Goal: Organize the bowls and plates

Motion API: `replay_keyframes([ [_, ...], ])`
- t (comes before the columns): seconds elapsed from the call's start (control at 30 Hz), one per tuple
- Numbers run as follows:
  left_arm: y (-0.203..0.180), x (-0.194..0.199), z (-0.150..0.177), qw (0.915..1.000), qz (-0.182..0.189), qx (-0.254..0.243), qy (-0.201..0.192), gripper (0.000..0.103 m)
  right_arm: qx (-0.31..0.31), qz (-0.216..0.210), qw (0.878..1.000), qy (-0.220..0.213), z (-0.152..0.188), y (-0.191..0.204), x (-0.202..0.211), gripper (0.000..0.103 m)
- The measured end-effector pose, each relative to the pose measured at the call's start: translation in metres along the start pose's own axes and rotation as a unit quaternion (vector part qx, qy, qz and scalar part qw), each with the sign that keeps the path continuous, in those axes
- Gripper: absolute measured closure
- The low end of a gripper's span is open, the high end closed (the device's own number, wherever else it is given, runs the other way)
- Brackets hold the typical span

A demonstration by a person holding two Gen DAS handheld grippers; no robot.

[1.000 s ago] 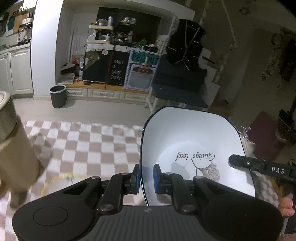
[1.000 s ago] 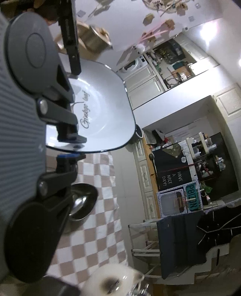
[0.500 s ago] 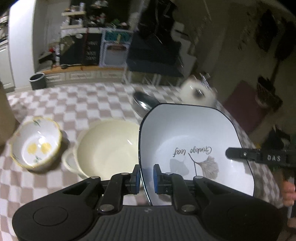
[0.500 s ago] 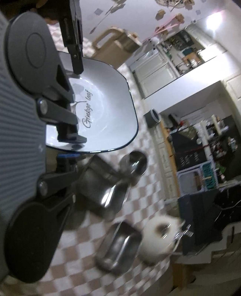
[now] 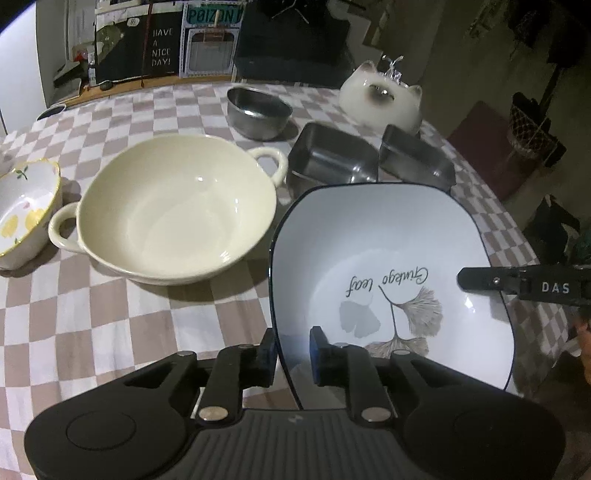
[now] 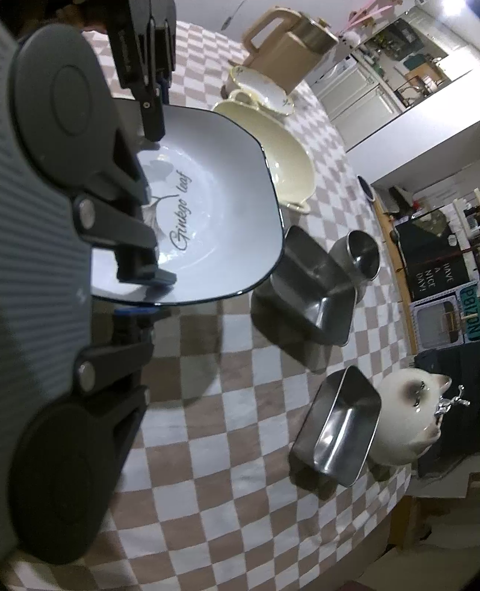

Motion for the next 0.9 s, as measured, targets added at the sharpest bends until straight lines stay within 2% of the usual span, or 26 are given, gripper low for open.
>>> replay_keyframes([
  [0.4, 0.000, -0.030, 0.004, 0.9992, -0.017, 0.000, 0.036, 0.080, 0.005, 0.028, 0.999, 0.046, 0.013, 0.004, -0.009, 0.089],
  [0.9, -0.001, -0.039, 0.001, 0.9987, -0.025, -0.004, 0.044, 0.080, 0.005, 0.050, 0.997, 0.053, 0.006, 0.003, -0.028, 0.087],
])
Point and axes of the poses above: each gripper's, at about its wrist camera, not at the fingertips, and x roughly against the way its jaws point, y to its left, z to its underside, the point moved 1 cm from there along -x, roughly the way its jaws point, and after that the axes turned 5 degrees about -z, right-handed, at the moved point
